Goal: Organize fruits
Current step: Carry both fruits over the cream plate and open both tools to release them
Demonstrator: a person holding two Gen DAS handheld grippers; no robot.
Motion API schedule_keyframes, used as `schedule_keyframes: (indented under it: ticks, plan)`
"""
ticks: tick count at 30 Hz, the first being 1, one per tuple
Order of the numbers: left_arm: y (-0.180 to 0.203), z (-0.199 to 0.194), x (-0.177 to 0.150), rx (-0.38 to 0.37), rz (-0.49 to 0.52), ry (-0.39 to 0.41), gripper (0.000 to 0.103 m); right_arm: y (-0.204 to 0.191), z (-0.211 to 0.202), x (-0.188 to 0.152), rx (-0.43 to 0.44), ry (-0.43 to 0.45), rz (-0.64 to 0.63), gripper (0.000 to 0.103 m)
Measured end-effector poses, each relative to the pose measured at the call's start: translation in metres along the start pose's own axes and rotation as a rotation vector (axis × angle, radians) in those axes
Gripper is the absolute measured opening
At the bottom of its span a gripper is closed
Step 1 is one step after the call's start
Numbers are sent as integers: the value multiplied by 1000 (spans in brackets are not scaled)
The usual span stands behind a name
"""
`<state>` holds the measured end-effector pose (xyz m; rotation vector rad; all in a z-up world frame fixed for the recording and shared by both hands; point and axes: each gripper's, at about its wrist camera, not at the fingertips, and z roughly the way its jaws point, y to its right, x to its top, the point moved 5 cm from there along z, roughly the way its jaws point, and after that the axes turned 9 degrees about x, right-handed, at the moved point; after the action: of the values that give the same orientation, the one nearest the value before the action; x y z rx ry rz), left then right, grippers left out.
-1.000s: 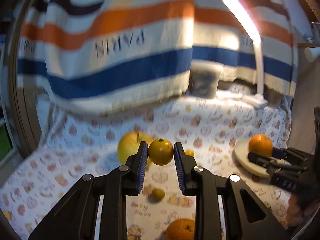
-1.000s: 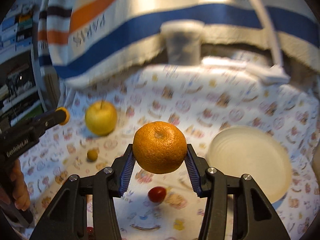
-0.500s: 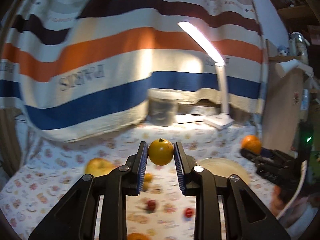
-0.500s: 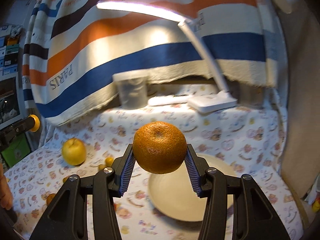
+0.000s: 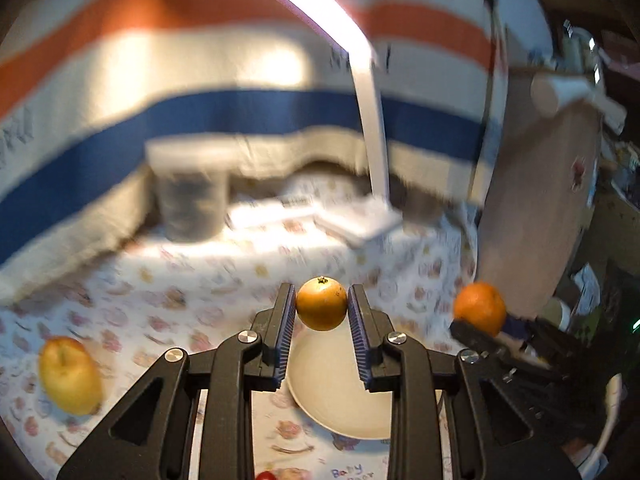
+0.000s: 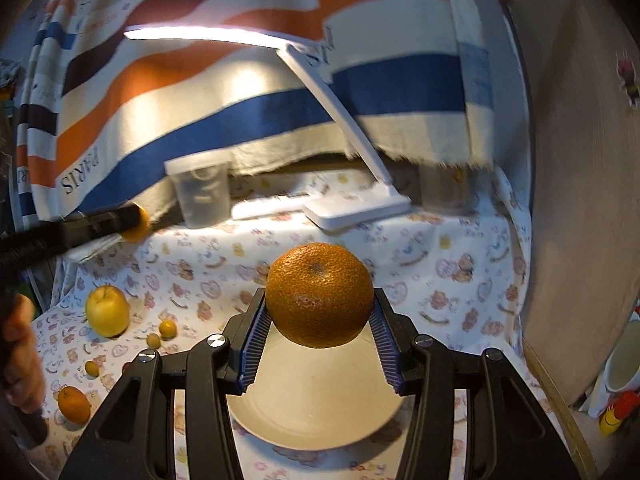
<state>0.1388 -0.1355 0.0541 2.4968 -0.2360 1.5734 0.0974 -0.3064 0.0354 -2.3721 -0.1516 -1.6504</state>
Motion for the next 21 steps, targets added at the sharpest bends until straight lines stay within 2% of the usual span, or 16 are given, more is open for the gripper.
schedule_keyframes:
  ticks: [2, 4, 7, 11, 13, 18, 21]
  plan:
    - [7, 20, -15, -20, 0, -84, 26, 7, 6, -3, -11, -55, 10, 51]
    - [10, 33, -29, -15, 3, -130, 26, 13, 17, -13, -37, -151, 15, 51]
    - [24, 53, -50, -63, 67, -261, 26, 23, 32, -26, 5, -241, 94, 51]
    - [32, 65, -68, -128, 59, -379, 26, 29, 42, -40, 43, -342, 147, 51]
    - [34, 69, -74, -139, 55, -398, 26, 25, 44, -44, 49, -369, 137, 51]
    - [32, 80, -84, -84, 87, -423, 26, 17, 58, -58, 67, -449, 117, 51]
    - [28, 86, -91, -49, 105, -460, 26, 17, 66, -66, 40, -482, 105, 51]
